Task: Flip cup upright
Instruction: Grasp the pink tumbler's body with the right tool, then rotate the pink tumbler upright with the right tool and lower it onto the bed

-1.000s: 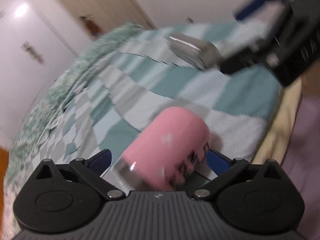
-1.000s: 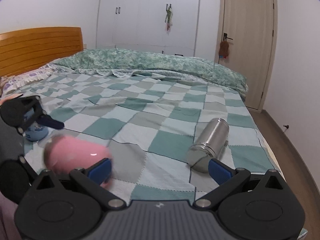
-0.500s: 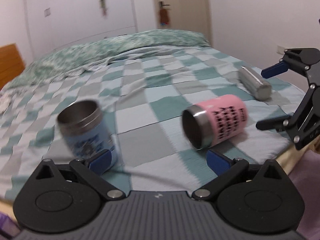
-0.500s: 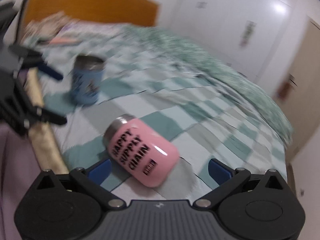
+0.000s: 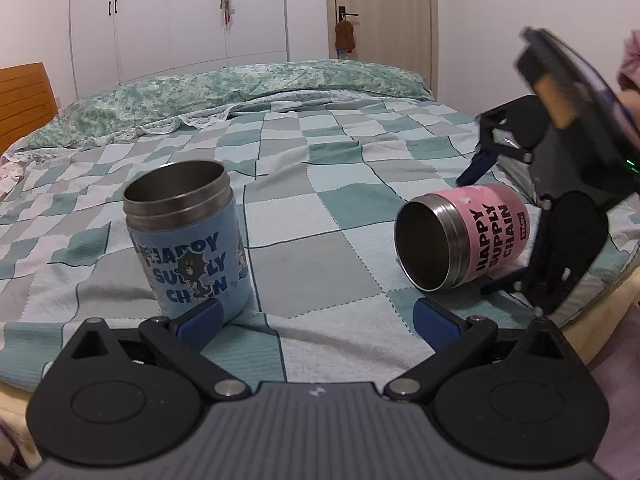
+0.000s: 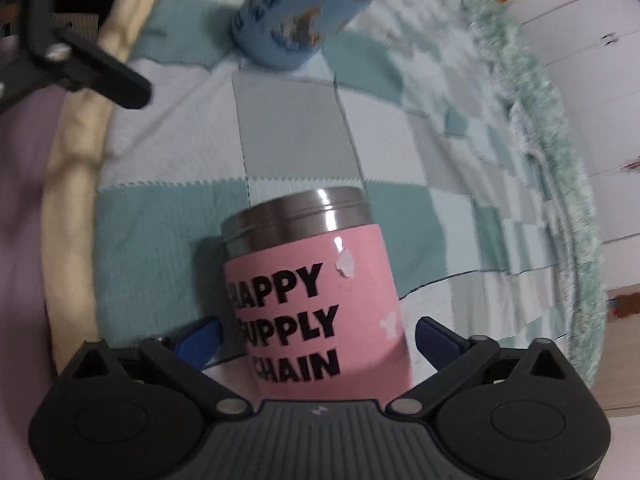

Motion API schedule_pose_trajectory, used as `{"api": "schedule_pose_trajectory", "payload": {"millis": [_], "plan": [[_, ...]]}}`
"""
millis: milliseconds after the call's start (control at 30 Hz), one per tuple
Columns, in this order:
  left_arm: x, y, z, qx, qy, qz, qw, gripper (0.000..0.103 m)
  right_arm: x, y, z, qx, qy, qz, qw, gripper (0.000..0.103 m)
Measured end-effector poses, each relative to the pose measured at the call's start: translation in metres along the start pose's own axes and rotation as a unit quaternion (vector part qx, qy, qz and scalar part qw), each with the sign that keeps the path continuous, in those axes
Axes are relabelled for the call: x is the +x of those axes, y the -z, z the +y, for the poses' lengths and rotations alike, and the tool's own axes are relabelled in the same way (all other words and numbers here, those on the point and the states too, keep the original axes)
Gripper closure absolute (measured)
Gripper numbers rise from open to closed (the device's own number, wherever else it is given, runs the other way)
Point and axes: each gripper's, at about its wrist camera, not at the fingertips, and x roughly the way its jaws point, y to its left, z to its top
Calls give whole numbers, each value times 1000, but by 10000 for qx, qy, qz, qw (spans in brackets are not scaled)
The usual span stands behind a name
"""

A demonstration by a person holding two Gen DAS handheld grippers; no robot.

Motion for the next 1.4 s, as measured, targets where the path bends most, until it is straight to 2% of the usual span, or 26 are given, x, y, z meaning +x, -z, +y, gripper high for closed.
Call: {"api": "schedule_pose_trajectory", "payload": {"millis": [133,233,267,300,333,433,500,600,633,667,733,767,800,833,867,967,1033,1100,1133,1267,1333,1400], "plan": [[4,3,2,-31,40,-20,10000,0,5,-3,-5,151,-142,243,9995,6],[4,5,3,-1,82,-45,10000,0,3,-7,-18,696,-435,462,9956,6],[4,5,4,-2,103,-56,9999,0,0,-7,-26,1061,-629,530,9909,7],[4,5,4,-14,117,-59,9999,0,-2,-5,-34,1454,-829,602,9841,10],[5,5,5,-33,130,-59,9999,0,-3,-1,-42,1802,-962,672,9766,17],[7,5,6,-85,197,-77,9997,0,-5,16,-60,2890,-1447,858,9424,20],[8,5,6,-90,223,-84,9997,0,-6,28,-64,3453,-1571,867,9212,20],[8,5,8,-123,287,-119,9994,0,-7,57,-71,4729,-1879,659,8583,20],[9,6,8,-138,301,-125,9994,0,-8,69,-70,5182,-1964,540,8306,20],[9,6,8,-147,309,-127,9993,0,-8,78,-71,5501,-2026,448,8089,20],[11,6,9,-173,317,-118,9993,0,-8,103,-66,6292,-2166,231,7461,20],[12,6,10,-186,322,-106,9993,0,-7,115,-62,6712,-2247,104,7063,20],[13,6,10,-195,327,-97,9992,0,-7,123,-58,6951,-2291,10,6814,20],[14,6,10,-198,338,-93,9992,0,-8,127,-54,7097,-2289,-66,6663,20],[15,6,10,-192,352,-84,9992,0,-8,130,-54,7156,-2258,-137,6609,20],[17,5,10,-158,333,-52,9993,0,-5,129,-59,7086,-2293,-152,6671,20],[17,5,10,-155,321,-48,9994,0,-5,123,-72,6942,-2137,-189,6871,13],[17,4,10,-163,313,-53,9994,0,-3,120,-84,6857,-2042,-267,6981,4],[17,4,10,-162,312,-51,9994,0,1,118,-91,6816,-1998,-289,7033,3],[19,5,10,-144,274,-5,9995,0,27,110,-95,6729,-2217,-49,7057,5],[20,5,10,-135,268,16,9995,0,30,107,-88,6672,-2267,46,7095,19],[19,5,10,-132,264,19,9996,0,24,108,-82,6649,-2146,-75,7154,19]]}}
